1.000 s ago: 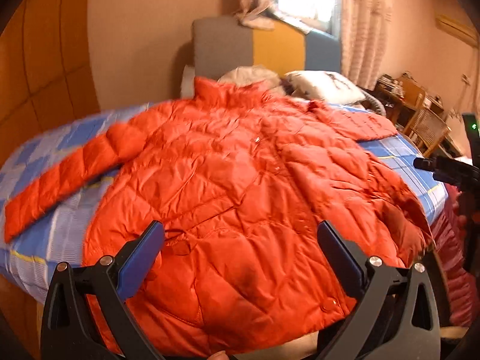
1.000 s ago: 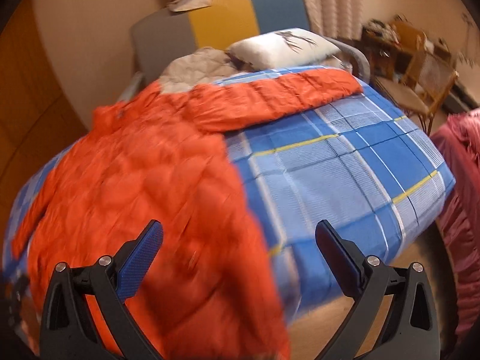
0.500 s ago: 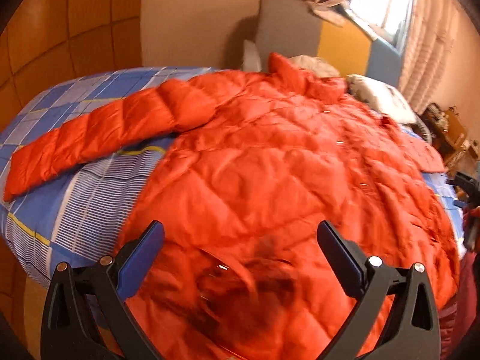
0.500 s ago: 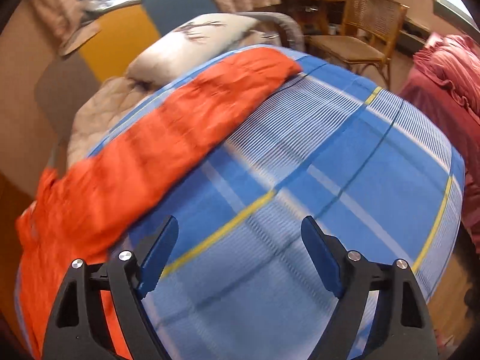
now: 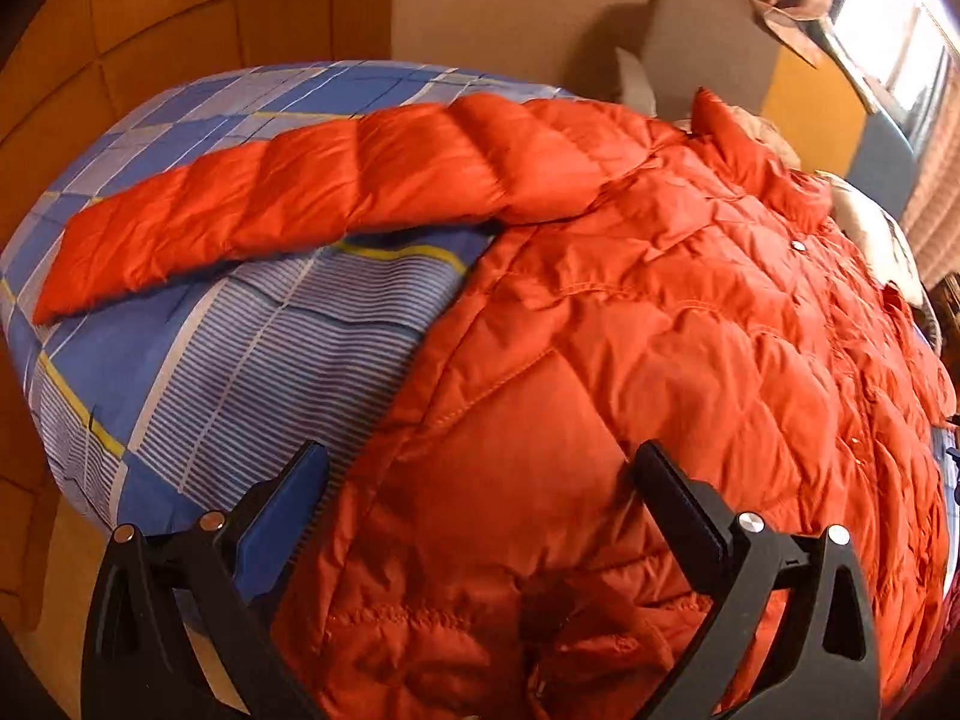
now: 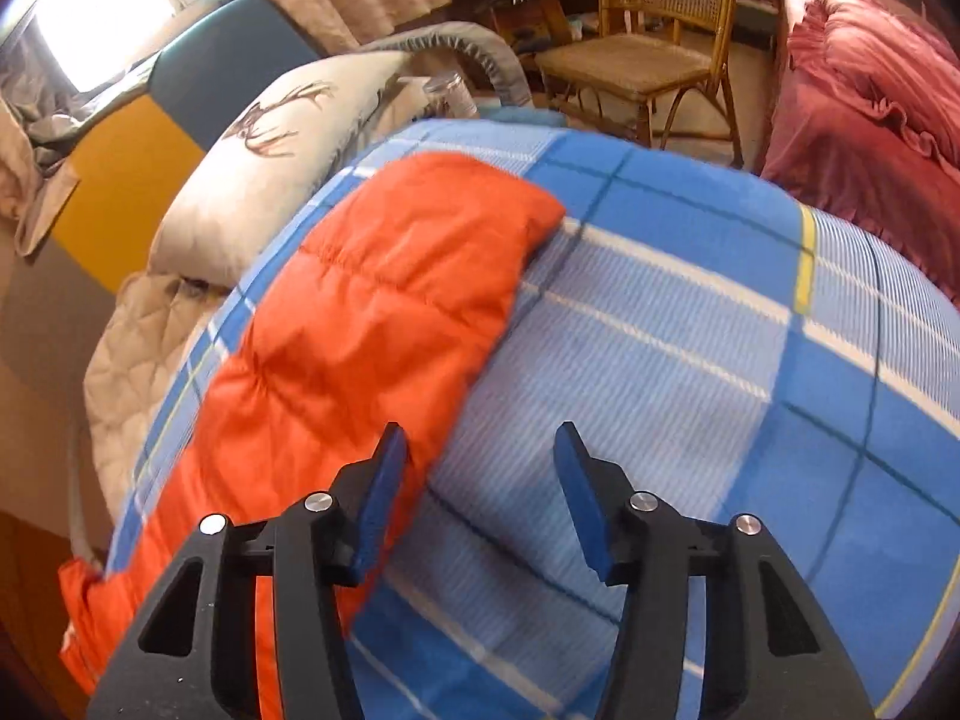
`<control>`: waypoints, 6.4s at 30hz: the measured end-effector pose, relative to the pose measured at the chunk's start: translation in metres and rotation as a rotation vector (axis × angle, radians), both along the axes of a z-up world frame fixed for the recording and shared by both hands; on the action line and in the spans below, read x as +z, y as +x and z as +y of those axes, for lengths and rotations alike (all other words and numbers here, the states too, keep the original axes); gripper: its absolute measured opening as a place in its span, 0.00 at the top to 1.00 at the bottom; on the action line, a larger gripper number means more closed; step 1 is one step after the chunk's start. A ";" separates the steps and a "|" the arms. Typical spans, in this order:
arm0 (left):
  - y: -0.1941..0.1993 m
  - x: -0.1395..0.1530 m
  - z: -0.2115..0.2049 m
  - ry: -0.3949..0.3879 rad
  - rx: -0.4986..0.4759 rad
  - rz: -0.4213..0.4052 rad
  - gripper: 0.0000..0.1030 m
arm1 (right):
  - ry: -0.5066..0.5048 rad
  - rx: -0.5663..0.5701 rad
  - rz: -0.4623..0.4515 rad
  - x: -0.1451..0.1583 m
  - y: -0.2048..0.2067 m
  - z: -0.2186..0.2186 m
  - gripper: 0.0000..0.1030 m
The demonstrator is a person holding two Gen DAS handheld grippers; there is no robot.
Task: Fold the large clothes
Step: 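Reach the right tool to the jacket sleeve cuff and close on it, then lift the sleeve with the right tool and lay it across the jacket body, then grasp the other sleeve cuff with the left tool and lift it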
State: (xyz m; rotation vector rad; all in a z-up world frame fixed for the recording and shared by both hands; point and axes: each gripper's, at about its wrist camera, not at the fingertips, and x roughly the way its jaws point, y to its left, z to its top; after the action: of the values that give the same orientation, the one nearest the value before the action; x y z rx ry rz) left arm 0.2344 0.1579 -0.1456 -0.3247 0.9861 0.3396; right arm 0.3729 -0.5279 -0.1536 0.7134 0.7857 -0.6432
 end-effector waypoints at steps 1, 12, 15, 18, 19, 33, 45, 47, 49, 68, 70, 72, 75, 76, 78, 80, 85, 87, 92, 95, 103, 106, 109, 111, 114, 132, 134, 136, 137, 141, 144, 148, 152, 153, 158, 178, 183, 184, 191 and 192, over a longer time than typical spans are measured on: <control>0.001 -0.002 0.000 -0.002 0.001 0.001 0.02 | -0.012 0.006 0.006 0.000 0.007 0.000 0.56; 0.014 -0.005 0.008 -0.031 -0.005 0.004 0.03 | -0.048 0.016 0.005 0.001 -0.018 0.002 0.97; 0.016 -0.007 0.008 -0.050 -0.007 0.006 0.05 | -0.043 0.006 -0.003 0.005 -0.035 0.004 0.98; 0.017 -0.004 0.007 -0.060 -0.010 -0.003 0.08 | -0.077 0.025 -0.011 0.019 -0.044 0.013 0.98; 0.018 -0.004 0.006 -0.064 -0.020 -0.009 0.09 | -0.087 0.033 -0.012 0.024 -0.046 0.016 0.98; 0.021 0.002 -0.015 0.062 -0.429 -0.062 0.15 | -0.305 0.380 -0.111 0.118 -0.037 0.131 0.98; 0.012 0.001 -0.011 0.032 -0.455 -0.099 0.19 | -0.362 0.910 -0.113 0.105 0.007 0.373 0.99; 0.009 0.001 -0.011 0.027 -0.454 -0.104 0.19 | -0.361 1.002 -0.095 0.092 0.009 0.420 0.99; 0.008 0.002 -0.009 0.018 -0.453 -0.113 0.19 | -0.348 1.058 -0.088 0.083 0.007 0.450 0.99; -0.010 0.014 0.018 -0.146 -0.337 -0.210 0.20 | -0.006 0.996 -0.125 0.041 -0.027 0.453 0.42; -0.010 0.016 0.019 -0.157 -0.324 -0.214 0.20 | -0.113 0.980 -0.100 0.038 -0.030 0.458 0.42; -0.010 0.016 0.018 -0.154 -0.322 -0.221 0.20 | -0.168 1.025 -0.082 0.035 -0.027 0.477 0.42; -0.010 0.015 0.016 -0.164 -0.329 -0.222 0.20 | -0.313 1.083 -0.063 0.033 -0.016 0.518 0.42; -0.009 0.014 0.015 -0.167 -0.332 -0.222 0.20 | -0.367 1.103 -0.053 0.031 -0.009 0.535 0.42; -0.009 0.013 0.017 -0.171 -0.335 -0.218 0.20 | -0.462 1.128 -0.013 0.024 0.005 0.556 0.42; -0.011 0.012 0.021 -0.196 -0.334 -0.225 0.20 | -0.554 1.156 0.035 0.015 0.023 0.578 0.42; -0.010 0.008 0.025 -0.208 -0.327 -0.217 0.20 | -0.587 1.175 0.122 -0.001 0.052 0.593 0.73; -0.008 0.005 0.024 -0.215 -0.329 -0.214 0.20 | -0.551 1.184 0.086 0.007 0.051 0.591 0.90; -0.010 0.003 0.020 -0.208 -0.324 -0.223 0.20 | -0.390 1.284 -0.106 0.042 0.026 0.608 0.92; -0.011 0.003 0.019 -0.216 -0.309 -0.220 0.20 | -0.289 1.341 -0.109 0.037 0.022 0.628 0.92; -0.013 0.008 0.015 -0.176 -0.306 -0.209 0.19 | -0.148 1.275 -0.110 0.029 0.014 0.601 0.44; -0.019 0.009 0.013 -0.170 -0.289 -0.209 0.19 | -0.165 1.178 -0.117 0.034 0.011 0.564 0.44; -0.020 0.009 0.013 -0.162 -0.278 -0.206 0.18 | -0.189 1.010 -0.094 0.034 0.014 0.507 0.44; -0.021 0.009 0.014 -0.155 -0.279 -0.206 0.18 | -0.175 0.927 -0.068 0.030 0.020 0.473 0.44; -0.025 0.006 0.016 -0.155 -0.266 -0.197 0.18 | -0.203 0.813 -0.012 0.020 0.025 0.433 0.44; -0.030 0.012 0.067 -0.192 -0.092 -0.220 0.14 | -0.337 1.014 0.073 0.002 0.023 0.501 0.27; -0.035 0.012 0.082 -0.186 -0.037 -0.229 0.14 | -0.342 1.026 0.059 0.008 0.014 0.503 0.27; -0.039 0.009 0.103 -0.204 0.023 -0.228 0.13 | -0.331 1.039 0.028 0.016 -0.003 0.503 0.27; -0.040 0.007 0.111 -0.211 0.058 -0.228 0.13 | -0.324 1.043 0.017 0.018 -0.010 0.501 0.27; -0.051 0.005 0.143 -0.214 0.114 -0.254 0.13 | -0.312 1.054 0.011 0.020 -0.043 0.492 0.27; -0.054 0.006 0.159 -0.199 0.111 -0.269 0.13 | -0.324 1.057 0.034 0.013 -0.064 0.477 0.27; -0.059 0.003 0.179 -0.192 0.099 -0.270 0.13 | -0.367 1.051 0.051 0.008 -0.098 0.462 0.27; -0.064 -0.003 0.209 -0.161 0.170 -0.255 0.13 | -0.391 1.046 0.048 0.009 -0.130 0.451 0.22; -0.067 -0.006 0.221 -0.175 0.218 -0.256 0.14 | -0.406 1.044 0.043 0.011 -0.137 0.450 0.22; -0.080 -0.017 0.274 -0.272 0.397 -0.300 0.21 | -0.426 1.028 0.026 0.015 -0.157 0.448 0.22; -0.060 0.003 0.269 -0.141 0.312 -0.329 0.96 | -0.425 0.923 0.079 0.006 -0.178 0.413 0.22; -0.055 0.034 0.239 -0.094 0.205 -0.390 0.97 | -0.409 0.892 0.132 -0.007 -0.176 0.405 0.22; -0.054 0.041 0.231 -0.085 0.176 -0.405 0.97 | -0.415 0.900 0.140 -0.007 -0.175 0.406 0.22; -0.034 0.095 0.136 -0.020 -0.178 -0.509 0.98 | -0.437 0.994 0.188 -0.009 -0.171 0.407 0.21; -0.030 0.101 0.119 -0.015 -0.231 -0.516 0.98 | -0.436 0.998 0.187 -0.009 -0.171 0.406 0.21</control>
State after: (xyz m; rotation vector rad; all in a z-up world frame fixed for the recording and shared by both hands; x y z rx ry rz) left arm 0.2043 0.2773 -0.0448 -0.2887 0.5107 0.0303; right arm 0.2023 -0.1218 -0.1631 -0.1779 1.0063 0.0488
